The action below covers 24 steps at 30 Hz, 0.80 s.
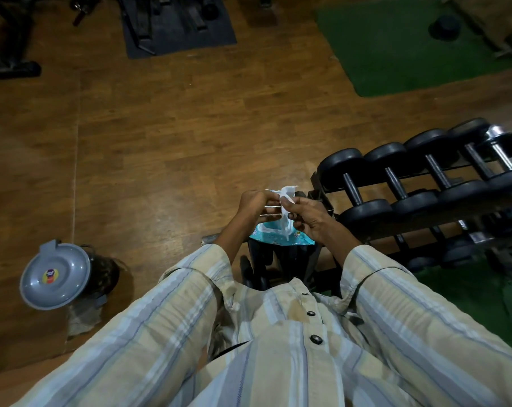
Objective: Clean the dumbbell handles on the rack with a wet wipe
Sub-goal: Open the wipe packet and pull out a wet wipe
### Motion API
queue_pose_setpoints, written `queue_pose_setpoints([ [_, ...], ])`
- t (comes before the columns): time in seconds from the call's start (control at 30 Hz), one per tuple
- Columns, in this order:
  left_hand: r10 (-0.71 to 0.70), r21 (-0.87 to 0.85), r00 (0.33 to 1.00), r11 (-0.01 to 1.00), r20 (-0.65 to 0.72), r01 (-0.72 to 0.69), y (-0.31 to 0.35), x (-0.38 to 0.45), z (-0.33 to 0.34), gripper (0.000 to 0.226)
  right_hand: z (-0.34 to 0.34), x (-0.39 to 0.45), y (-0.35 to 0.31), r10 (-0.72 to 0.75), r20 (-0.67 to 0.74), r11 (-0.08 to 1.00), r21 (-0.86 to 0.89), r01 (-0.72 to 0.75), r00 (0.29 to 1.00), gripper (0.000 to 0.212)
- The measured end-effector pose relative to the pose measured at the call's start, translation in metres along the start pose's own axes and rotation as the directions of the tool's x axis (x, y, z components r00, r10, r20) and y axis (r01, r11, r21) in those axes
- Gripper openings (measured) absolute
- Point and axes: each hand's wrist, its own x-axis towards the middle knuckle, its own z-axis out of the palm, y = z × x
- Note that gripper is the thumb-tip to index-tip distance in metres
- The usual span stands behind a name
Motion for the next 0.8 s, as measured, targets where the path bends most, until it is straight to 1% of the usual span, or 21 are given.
queue_pose_setpoints([
  [0.1, -0.030, -0.071, 0.999, 0.997, -0.035, 0.028, -0.003, 0.000, 0.001, 0.008, 0.000, -0.004, -0.003, 0.002, 0.062, 0.998, -0.063, 0.002, 0.998, 0.030],
  [0.17, -0.037, -0.095, 0.998, 0.995, -0.056, 0.031, -0.006, 0.002, 0.000, 0.012, -0.002, -0.003, -0.005, 0.018, 0.067, 0.998, -0.067, -0.013, 0.998, 0.034],
  [0.2, -0.033, -0.097, 0.998, 0.995, -0.053, 0.028, -0.008, 0.001, -0.001, 0.018, -0.003, -0.004, -0.005, 0.017, 0.059, 0.998, -0.062, -0.013, 0.998, 0.034],
  [0.27, -0.022, -0.098, 0.999, 0.995, -0.038, 0.019, -0.010, 0.000, -0.002, 0.026, -0.004, -0.004, -0.006, -0.022, 0.046, 0.993, -0.111, 0.027, 0.999, 0.025],
  [0.33, -0.020, -0.103, 0.999, 0.994, -0.030, 0.017, -0.010, -0.003, 0.000, 0.019, -0.003, -0.005, -0.007, -0.101, 0.008, 0.973, -0.210, 0.101, 0.995, 0.015],
  [0.37, -0.022, -0.111, 0.999, 0.994, -0.036, 0.018, -0.010, -0.003, 0.002, 0.018, -0.001, -0.005, -0.007, -0.144, -0.021, 0.957, -0.258, 0.134, 0.989, 0.015],
  [0.4, -0.023, -0.115, 0.999, 0.993, -0.044, 0.018, -0.011, -0.003, 0.002, 0.018, 0.000, -0.006, -0.007, -0.193, -0.035, 0.939, -0.297, 0.174, 0.981, 0.016],
  [0.47, -0.025, -0.109, 0.998, 0.994, -0.063, 0.018, -0.011, -0.003, 0.003, 0.016, 0.003, -0.003, -0.005, -0.261, -0.041, 0.920, -0.312, 0.235, 0.965, 0.020],
  [0.57, -0.019, -0.087, 0.995, 0.996, -0.100, 0.010, -0.010, -0.003, 0.004, 0.008, 0.002, 0.001, 0.002, -0.350, -0.064, 0.871, -0.389, 0.299, 0.935, 0.031],
  [0.63, -0.017, -0.089, 0.994, 0.996, -0.112, 0.007, -0.009, -0.002, 0.004, 0.009, 0.002, 0.000, 0.002, -0.365, -0.093, 0.854, -0.430, 0.293, 0.926, 0.034],
  [0.73, -0.006, -0.081, 0.993, 0.997, -0.115, -0.004, -0.014, 0.001, 0.000, 0.014, 0.001, 0.001, 0.000, -0.353, -0.170, 0.892, -0.359, 0.276, 0.920, 0.026],
  [0.8, 0.015, -0.074, 0.995, 0.997, -0.102, -0.022, -0.019, 0.003, -0.003, 0.012, -0.001, 0.005, -0.001, -0.387, -0.207, 0.878, -0.381, 0.290, 0.899, 0.030],
])
